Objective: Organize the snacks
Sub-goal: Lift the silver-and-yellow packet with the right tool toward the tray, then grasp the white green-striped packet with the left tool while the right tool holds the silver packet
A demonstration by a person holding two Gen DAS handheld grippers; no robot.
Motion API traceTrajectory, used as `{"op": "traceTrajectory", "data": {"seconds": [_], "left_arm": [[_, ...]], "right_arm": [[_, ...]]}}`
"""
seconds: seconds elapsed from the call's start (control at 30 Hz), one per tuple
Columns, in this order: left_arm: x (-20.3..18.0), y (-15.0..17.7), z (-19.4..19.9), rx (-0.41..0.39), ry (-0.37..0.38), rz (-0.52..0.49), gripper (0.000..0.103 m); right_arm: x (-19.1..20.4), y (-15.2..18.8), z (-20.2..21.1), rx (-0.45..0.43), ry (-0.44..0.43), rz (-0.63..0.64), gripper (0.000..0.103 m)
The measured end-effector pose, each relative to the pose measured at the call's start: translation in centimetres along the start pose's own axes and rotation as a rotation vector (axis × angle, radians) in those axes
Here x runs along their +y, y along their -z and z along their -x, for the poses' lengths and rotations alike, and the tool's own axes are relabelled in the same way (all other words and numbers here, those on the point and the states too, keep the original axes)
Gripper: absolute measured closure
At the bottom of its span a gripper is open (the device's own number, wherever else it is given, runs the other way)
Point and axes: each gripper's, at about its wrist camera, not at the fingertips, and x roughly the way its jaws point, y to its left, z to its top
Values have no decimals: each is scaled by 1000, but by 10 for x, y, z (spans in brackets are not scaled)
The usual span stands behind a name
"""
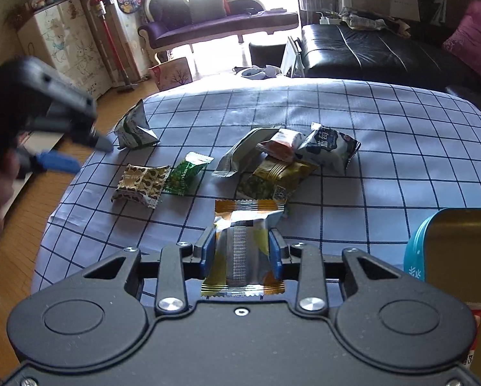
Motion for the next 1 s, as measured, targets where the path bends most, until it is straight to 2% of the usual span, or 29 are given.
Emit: {"op": "traceTrajectory", "data": {"seconds": [0.17,0.37,0.53,0.73,0.83,0.9,1.0], "left_arm": [[-19,-33,-19,-54,-52,-51,53],[-35,-50,-53,-27,-46,-142,52],[-30,-49,-78,10,-77,-116,52],[-26,-44,-95,17,-107,-72,46],[-29,-37,-102,18,-121,-86,43],[-34,-32,-104,-8,-144,-104,42],[-43,-28,-104,-23,-173,-130,46]], "right_arm": [[-15,-2,1,10,-36,-62,59],[-31,-6,3,6,-28,-126,59],[-33,-7,3,6,-34,-144,59],[-30,-6,2,14,-43,-141,59],[-28,-7,1,15,-49,-143,59],[-28,-6,1,17,-51,-144,59],[-27,-5,0,18,-44,-140,59]]}}
